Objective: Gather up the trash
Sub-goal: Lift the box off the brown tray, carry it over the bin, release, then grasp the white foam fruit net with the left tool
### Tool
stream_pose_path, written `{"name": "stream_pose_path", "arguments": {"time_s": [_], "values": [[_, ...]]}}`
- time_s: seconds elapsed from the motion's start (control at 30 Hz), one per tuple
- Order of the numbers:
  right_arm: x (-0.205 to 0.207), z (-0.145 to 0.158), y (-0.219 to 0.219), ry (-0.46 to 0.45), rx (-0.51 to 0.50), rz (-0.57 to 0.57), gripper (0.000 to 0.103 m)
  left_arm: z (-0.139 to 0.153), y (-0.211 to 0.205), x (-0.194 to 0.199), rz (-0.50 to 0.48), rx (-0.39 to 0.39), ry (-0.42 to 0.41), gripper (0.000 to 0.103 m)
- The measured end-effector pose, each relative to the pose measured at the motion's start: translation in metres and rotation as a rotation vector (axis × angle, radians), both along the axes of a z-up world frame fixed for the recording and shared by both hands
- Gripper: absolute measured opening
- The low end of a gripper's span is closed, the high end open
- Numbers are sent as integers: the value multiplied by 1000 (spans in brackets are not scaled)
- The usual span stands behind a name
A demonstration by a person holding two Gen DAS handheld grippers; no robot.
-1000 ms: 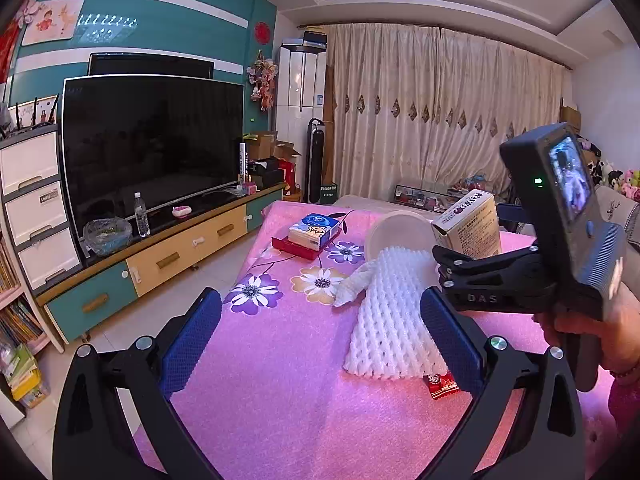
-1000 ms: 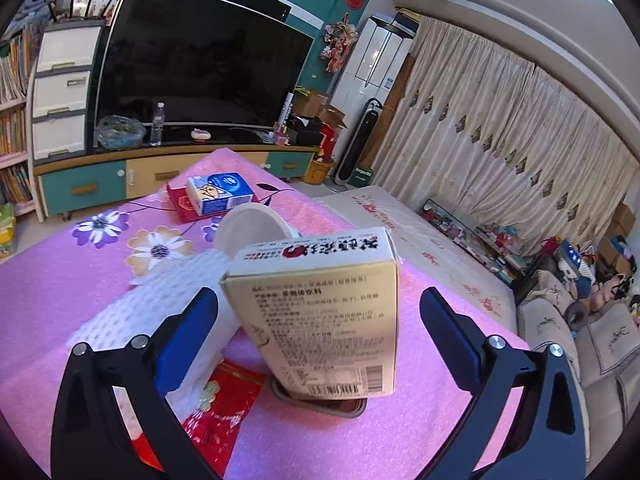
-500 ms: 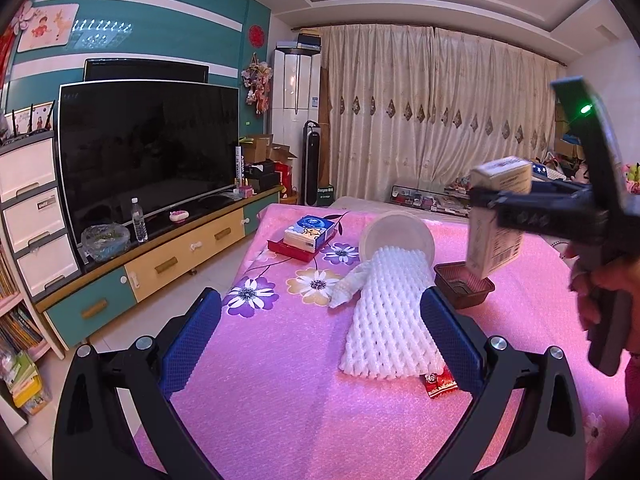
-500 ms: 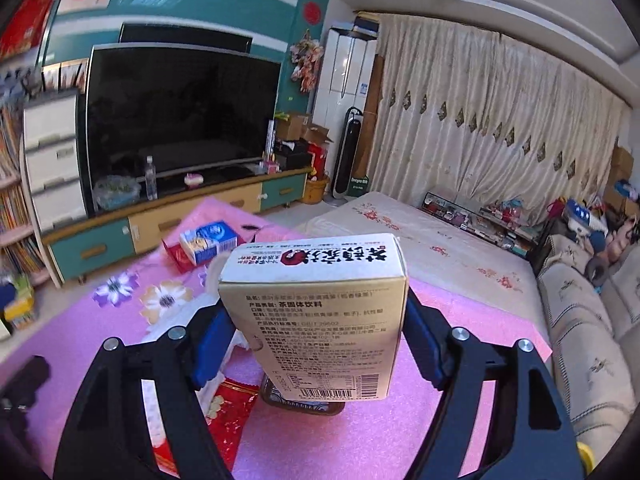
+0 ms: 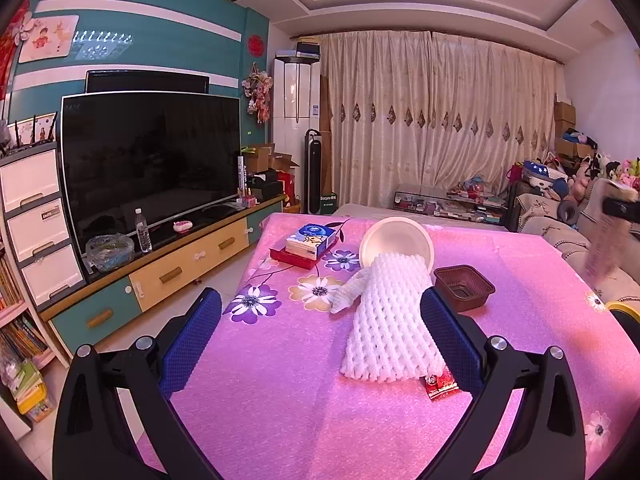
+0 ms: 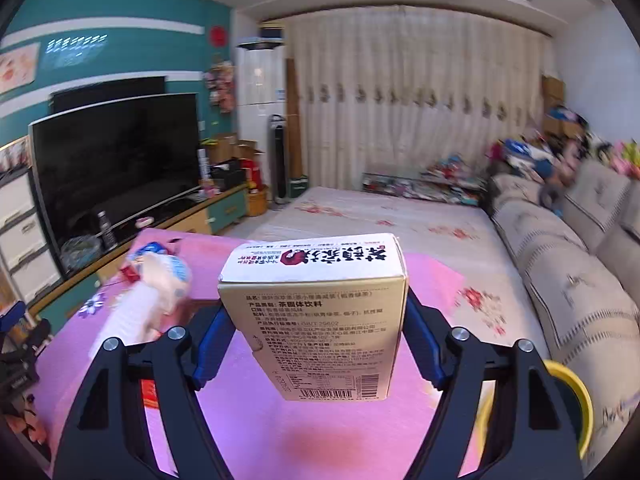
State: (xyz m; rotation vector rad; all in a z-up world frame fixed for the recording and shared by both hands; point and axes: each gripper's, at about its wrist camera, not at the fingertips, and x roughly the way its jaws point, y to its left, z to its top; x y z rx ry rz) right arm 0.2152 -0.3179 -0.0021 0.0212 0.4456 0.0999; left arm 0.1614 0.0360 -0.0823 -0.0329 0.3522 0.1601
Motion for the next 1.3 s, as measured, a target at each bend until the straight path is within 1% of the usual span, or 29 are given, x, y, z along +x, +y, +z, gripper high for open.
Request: {"name": "stream_pose_path", "arguments": {"time_s": [0.07, 0.13, 0.2, 0.27, 0.33, 0.47, 0.57, 0.63, 0.73, 0.83, 0.9, 0.97, 1.07, 1.17, 1.3], "values": [[-8, -8, -33, 14, 23, -68, 72, 0, 0, -1, 5, 4, -3, 98], [-17, -21, -74, 36, 47, -162, 72, 1, -1, -2, 8, 10, -6, 98], [-26, -37, -116, 67, 71, -262, 72, 1, -3, -3, 13, 21, -11, 98], [-34, -54, -154, 97, 74, -362, 72, 2, -4, -4, 16, 29, -15, 98], [-38, -73, -184, 131, 77, -432, 72, 2, -5, -5, 19, 35, -17, 98], [-42, -109, -230, 205, 97, -521, 72, 3, -4, -5, 31, 39, -16, 98], [-41, -132, -248, 242, 107, -555, 73, 3, -4, -5, 35, 41, -14, 98], [-32, -143, -254, 264, 111, -562, 74, 4, -4, -5, 35, 42, -16, 98], [-31, -144, -249, 250, 104, -573, 87, 4, -4, -5, 35, 46, -17, 98], [-35, -131, -232, 212, 117, -576, 87, 4, -4, -5, 34, 45, -17, 98], [-39, -113, -215, 186, 144, -562, 87, 4, -4, -5, 35, 45, -17, 98], [-50, -95, -191, 130, 171, -512, 88, 4, -4, -4, 34, 46, -17, 98], [-58, -79, -149, 69, 173, -413, 91, 4, -4, -4, 34, 47, -14, 98], [-59, -80, -106, 37, 154, -319, 91, 5, -4, -4, 35, 46, -16, 98], [-53, -82, -73, 33, 69, -284, 91, 5, -5, -4, 28, 52, -15, 98]]}}
